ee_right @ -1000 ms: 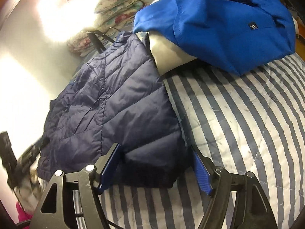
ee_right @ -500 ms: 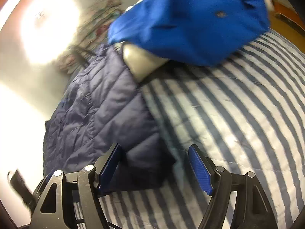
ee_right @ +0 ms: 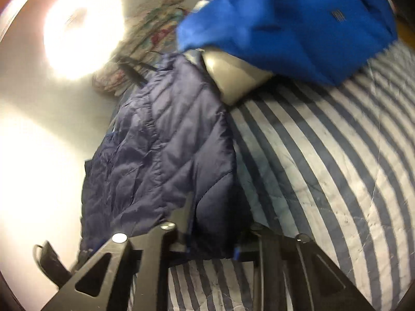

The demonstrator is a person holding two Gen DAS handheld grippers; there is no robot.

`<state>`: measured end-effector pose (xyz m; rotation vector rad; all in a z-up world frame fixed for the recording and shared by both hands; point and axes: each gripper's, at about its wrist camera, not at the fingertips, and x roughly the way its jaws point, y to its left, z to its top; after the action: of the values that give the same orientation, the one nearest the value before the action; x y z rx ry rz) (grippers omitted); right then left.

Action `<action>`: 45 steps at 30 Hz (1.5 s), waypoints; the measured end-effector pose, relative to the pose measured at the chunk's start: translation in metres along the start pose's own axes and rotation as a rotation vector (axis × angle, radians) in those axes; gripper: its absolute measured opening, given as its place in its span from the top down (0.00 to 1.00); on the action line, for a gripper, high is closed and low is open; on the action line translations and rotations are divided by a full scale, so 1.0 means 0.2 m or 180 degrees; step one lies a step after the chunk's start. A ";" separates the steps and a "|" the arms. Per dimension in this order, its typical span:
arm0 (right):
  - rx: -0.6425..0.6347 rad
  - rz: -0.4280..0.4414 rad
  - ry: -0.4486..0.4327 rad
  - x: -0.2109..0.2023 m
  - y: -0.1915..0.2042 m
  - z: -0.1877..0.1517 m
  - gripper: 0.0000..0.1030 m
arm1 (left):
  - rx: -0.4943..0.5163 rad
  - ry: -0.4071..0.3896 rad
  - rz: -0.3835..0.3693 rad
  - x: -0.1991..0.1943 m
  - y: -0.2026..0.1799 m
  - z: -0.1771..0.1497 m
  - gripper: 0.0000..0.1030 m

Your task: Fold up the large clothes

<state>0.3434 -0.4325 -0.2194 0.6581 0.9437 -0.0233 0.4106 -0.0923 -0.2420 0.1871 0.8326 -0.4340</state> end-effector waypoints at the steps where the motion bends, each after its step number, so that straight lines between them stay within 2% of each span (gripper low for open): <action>1: -0.0126 -0.0022 -0.0038 -0.02 0.05 0.00 0.85 | -0.0017 -0.0035 -0.0030 -0.04 0.01 0.00 0.62; 9: -0.1131 -0.0229 -0.0477 -0.17 0.46 -0.02 0.93 | -0.0273 -0.0418 -0.0294 -0.52 0.13 -0.12 0.62; 13: -0.1497 -0.0232 -0.0650 -0.19 0.66 -0.05 0.94 | -0.0391 -0.0593 -0.0318 -0.71 0.20 -0.13 0.62; 19: -0.1771 -0.0042 -0.0820 -0.18 0.93 -0.08 0.95 | -0.0492 -0.1048 -0.0185 -1.10 0.29 -0.07 0.62; 25: -0.2214 0.0202 -0.0888 -0.06 1.32 -0.21 0.95 | -0.0556 -0.1560 0.0033 -1.49 0.38 -0.05 0.62; 28: -0.2418 0.0364 -0.0878 0.00 1.51 -0.31 0.96 | -0.0580 -0.1748 0.0024 -1.64 0.39 -0.06 0.62; 31: -0.2562 0.0544 -0.0808 0.09 1.66 -0.40 0.96 | -0.0622 -0.1865 -0.0025 -1.74 0.42 -0.07 0.62; 34: -0.2732 0.0784 -0.0625 0.22 1.84 -0.55 0.96 | -0.0630 -0.1962 -0.0007 -1.81 0.42 -0.08 0.62; 38: -0.3138 0.1002 -0.0150 0.50 2.03 -0.85 0.96 | -0.0609 -0.2027 0.0078 -1.85 0.43 -0.10 0.62; 41: -0.3381 0.0997 0.0167 0.69 2.07 -1.05 0.96 | -0.0665 -0.2001 0.0100 -1.83 0.47 -0.10 0.62; 45: -0.3415 0.0985 0.0309 0.83 2.05 -1.13 0.96 | -0.0740 -0.1990 0.0097 -1.83 0.51 -0.09 0.62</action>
<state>0.3967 0.0602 -0.2267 -0.2047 0.7932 0.7480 0.2271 0.1148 0.0180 -0.1499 0.2593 -0.3346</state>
